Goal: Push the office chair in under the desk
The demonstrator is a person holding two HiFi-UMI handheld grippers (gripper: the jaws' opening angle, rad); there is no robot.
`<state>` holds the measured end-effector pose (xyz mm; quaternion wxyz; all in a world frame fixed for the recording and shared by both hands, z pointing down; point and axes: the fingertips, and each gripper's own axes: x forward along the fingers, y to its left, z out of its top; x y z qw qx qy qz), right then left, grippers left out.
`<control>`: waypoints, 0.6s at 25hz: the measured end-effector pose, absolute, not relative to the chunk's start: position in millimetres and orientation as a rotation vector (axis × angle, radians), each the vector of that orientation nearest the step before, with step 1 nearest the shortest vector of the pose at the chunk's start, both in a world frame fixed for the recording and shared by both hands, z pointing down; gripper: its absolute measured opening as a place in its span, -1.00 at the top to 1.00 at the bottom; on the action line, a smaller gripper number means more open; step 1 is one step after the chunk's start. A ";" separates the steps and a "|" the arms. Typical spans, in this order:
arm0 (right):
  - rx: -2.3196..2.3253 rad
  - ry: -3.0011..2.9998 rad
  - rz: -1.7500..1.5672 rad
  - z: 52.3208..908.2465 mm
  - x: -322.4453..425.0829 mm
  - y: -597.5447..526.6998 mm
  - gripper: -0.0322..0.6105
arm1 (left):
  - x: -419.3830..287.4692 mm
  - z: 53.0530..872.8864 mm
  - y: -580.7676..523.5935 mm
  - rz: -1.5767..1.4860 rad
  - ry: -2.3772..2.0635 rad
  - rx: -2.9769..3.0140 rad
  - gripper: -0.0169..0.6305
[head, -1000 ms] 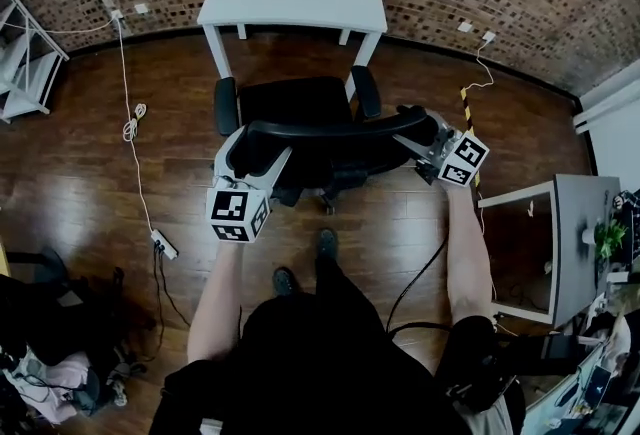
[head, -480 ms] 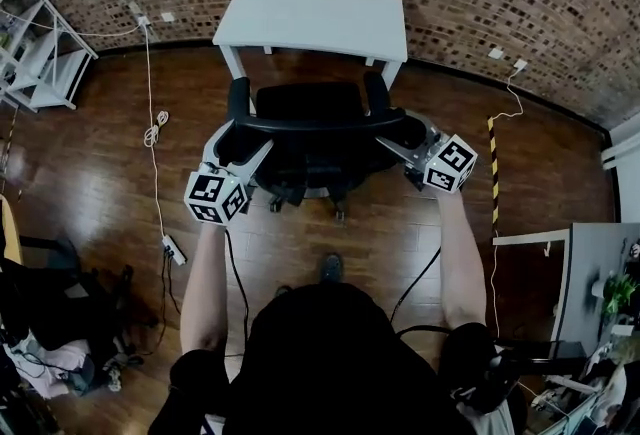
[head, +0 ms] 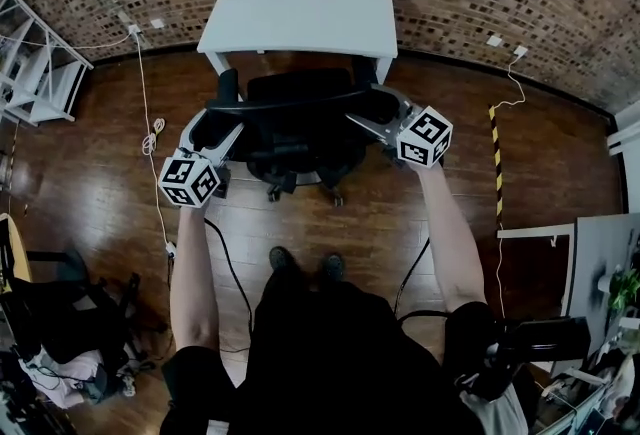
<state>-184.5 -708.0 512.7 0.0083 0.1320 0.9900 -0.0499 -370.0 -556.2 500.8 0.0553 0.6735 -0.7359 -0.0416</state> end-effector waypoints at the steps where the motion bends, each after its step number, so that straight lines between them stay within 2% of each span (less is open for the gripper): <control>1: 0.413 3.095 -0.158 511.2 -188.7 -713.0 0.08 | -374.5 499.7 -562.1 -0.130 -2.225 2.046 -0.43; 15: 0.280 3.133 -0.087 549.0 -257.5 -710.4 0.08 | -455.0 532.8 -573.7 -0.188 -2.197 2.153 -0.42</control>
